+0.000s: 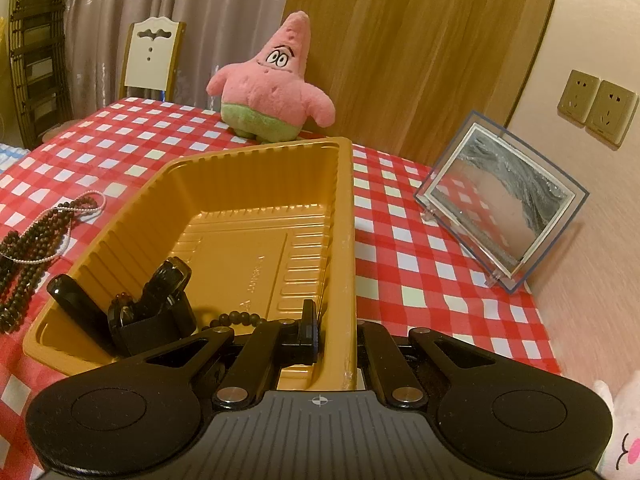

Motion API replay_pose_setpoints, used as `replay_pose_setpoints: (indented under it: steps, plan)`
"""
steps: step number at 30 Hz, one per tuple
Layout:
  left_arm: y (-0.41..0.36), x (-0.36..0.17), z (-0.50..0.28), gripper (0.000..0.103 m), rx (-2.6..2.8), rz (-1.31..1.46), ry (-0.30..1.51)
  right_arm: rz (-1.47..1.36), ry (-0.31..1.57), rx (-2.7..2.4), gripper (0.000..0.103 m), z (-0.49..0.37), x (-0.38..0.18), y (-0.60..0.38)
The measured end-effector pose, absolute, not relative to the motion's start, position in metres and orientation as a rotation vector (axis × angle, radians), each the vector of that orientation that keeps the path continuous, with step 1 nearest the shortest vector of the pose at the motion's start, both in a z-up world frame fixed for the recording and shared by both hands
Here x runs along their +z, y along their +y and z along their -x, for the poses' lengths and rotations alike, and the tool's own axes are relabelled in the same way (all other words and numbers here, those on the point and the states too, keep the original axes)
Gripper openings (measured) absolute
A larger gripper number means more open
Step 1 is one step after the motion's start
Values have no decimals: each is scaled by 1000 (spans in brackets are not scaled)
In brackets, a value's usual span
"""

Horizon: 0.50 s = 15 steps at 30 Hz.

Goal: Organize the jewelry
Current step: 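Grasp the white pearl necklace from the pile with the left gripper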

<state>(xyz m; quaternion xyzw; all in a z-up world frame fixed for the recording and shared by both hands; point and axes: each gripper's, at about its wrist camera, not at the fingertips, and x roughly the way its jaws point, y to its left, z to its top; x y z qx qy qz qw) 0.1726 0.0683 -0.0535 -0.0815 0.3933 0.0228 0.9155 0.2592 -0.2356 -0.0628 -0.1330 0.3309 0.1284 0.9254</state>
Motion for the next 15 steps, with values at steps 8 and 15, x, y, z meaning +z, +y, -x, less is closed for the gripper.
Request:
replay_pose_setpoints:
  steps: [8,15]
  plan:
    - [65,-60,-168,20,55,96,818,273,678,264,3,-259,-63,-236]
    - [66,-63,-174,20,39,85,821,273,678,263,3,-259,-63,-235]
